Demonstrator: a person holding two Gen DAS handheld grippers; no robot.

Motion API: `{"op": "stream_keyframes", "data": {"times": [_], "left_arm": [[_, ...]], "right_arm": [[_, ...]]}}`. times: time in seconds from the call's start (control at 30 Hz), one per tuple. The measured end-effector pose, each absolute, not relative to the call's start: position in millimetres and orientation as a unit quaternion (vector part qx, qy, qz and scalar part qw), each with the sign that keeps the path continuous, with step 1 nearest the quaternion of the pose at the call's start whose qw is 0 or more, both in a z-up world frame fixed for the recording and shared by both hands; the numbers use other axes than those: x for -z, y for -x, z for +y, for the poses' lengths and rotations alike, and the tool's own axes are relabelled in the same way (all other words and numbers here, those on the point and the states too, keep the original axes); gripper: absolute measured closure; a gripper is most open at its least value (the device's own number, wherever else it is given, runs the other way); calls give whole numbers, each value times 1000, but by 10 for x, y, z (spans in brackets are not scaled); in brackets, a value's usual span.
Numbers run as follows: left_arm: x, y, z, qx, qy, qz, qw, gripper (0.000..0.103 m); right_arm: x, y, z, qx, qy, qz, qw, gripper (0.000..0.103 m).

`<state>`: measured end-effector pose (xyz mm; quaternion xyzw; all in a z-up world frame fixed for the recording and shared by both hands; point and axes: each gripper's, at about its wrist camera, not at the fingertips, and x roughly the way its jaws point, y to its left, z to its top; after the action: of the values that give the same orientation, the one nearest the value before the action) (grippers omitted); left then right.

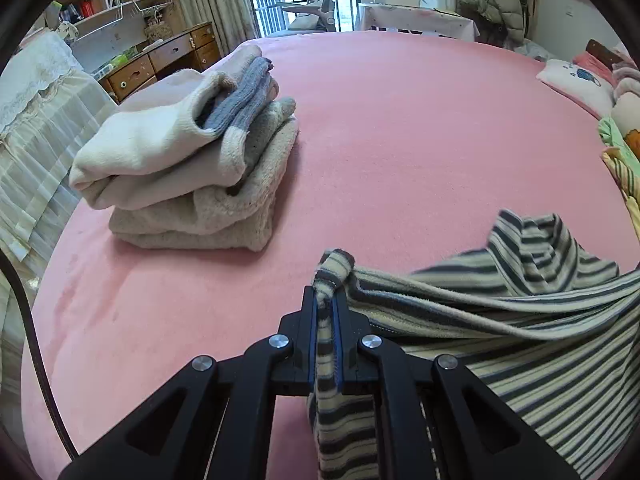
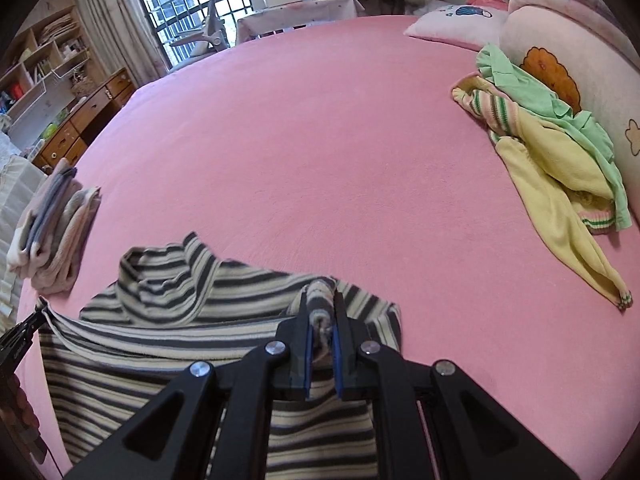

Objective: Fold small clothes
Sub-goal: 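Carry the hem over the folded sleeves toward the collar with both tools, then lay the hem down near the collar and open both tools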

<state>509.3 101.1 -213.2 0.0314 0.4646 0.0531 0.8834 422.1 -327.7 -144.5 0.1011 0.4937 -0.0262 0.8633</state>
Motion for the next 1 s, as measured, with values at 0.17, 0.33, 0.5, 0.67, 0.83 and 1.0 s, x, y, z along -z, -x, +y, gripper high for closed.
{"op": "stream_keyframes", "data": {"times": [0.17,0.33,0.5,0.67,0.83,1.0], "left_arm": [[2217,-5260,1000,-62,-28,466,882,98],[2320,-5422,992,-73,-25,471,879,98],[2434,-5551,973,-84,-20,476,875,98],[2585,-5627,922,-88,-36,484,870,98],[2680,-5638,916,-89,-51,496,862,90],[2543,-5536,944,-103,-71,478,870,87]], "right_arm": [[1491,-4382,-3300,39,-107,486,866,96],[1582,-4554,-3280,52,-105,488,865,96],[1721,-4704,-3260,67,-100,496,860,96],[1892,-4826,-3239,76,-88,514,850,95],[1845,-4783,-3204,90,-61,500,859,67],[1581,-4661,-3308,89,-63,470,876,57]]}}
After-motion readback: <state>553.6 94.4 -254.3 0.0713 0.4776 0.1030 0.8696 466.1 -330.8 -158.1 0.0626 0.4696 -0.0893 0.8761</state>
